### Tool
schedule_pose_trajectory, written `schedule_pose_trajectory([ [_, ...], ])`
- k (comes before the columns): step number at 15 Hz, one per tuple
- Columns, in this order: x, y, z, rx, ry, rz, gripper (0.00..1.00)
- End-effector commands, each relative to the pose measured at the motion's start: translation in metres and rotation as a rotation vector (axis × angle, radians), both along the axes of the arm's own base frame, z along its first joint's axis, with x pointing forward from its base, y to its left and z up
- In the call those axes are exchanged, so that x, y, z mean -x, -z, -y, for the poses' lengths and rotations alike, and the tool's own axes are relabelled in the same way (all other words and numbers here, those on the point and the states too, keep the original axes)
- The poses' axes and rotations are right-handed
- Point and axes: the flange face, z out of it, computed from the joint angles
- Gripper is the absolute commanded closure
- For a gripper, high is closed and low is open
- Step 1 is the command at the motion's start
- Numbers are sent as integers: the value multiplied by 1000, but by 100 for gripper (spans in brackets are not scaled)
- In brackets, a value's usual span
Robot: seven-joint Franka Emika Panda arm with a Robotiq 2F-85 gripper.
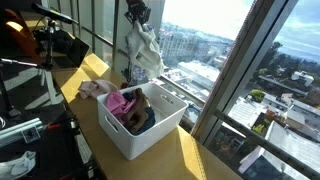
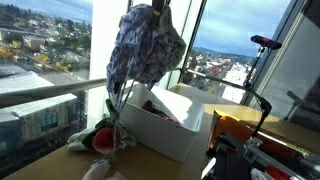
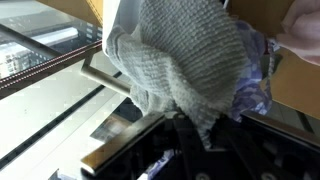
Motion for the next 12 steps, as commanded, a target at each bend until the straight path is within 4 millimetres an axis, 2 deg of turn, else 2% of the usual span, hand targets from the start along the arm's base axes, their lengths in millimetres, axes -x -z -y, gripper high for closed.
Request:
schedule_pose_trajectory([
  [1,21,-83,50,52,45,87,96],
  [5,42,-161,108,79,118,175,96],
  [8,53,-205,143,92,160,229,96],
  [10,56,-222,156,92,171,257,96],
  [12,52,-217,156,91,168,262,96],
])
